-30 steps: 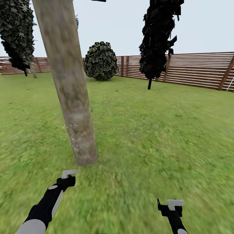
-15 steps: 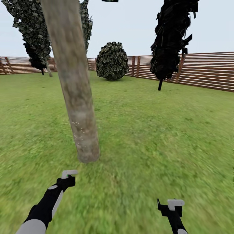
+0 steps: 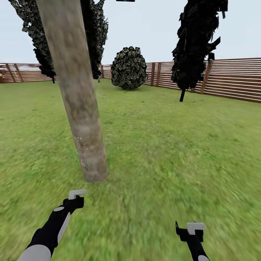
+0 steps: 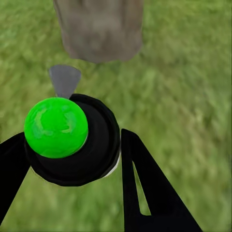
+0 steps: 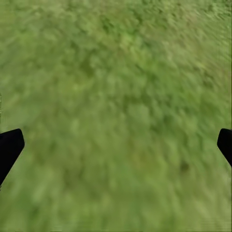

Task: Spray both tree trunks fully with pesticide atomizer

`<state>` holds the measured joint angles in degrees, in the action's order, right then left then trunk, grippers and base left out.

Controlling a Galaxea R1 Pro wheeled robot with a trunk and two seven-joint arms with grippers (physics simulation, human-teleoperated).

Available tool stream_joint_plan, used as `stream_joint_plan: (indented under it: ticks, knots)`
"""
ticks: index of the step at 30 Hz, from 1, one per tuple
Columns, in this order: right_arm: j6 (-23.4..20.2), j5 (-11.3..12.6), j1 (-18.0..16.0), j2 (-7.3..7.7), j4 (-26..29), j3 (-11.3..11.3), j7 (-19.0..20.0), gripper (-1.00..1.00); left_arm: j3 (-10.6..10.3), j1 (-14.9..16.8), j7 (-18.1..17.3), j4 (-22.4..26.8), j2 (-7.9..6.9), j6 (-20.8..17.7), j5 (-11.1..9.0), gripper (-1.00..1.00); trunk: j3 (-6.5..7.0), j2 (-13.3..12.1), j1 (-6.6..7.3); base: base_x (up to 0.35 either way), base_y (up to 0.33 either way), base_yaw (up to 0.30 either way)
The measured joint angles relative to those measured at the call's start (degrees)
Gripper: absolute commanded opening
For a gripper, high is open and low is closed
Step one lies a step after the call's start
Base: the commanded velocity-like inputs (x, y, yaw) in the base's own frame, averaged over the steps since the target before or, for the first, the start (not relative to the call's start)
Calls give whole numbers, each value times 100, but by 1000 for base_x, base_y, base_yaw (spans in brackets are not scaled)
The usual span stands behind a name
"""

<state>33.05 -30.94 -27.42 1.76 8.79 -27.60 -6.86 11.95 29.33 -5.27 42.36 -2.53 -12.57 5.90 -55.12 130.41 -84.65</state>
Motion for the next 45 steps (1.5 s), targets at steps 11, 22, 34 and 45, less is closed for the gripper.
stream_joint_plan:
  ticks: [11, 22, 34, 45]
  knots:
    - [0, 0, 0, 0, 0, 0, 0, 100, 0, 2, 0, 0, 5, 0, -1, -100, 0, 0, 0, 118, -234, 276]
    - [0, 0, 0, 0, 0, 0, 0, 100, 0, 2, 0, 1, 6, -9, -3, -100, 0, 0, 0, 86, -269, 49]
    - [0, 0, 0, 0, 0, 0, 0, 100, -4, -2, 0, 70, 6, -13, -3, -100, 0, 0, 0, 90, -267, 74]
    - [0, 0, 0, 0, 0, 0, 0, 100, -18, -6, 0, 202, 7, -22, 0, -100, 0, 0, 0, 23, -273, 276]
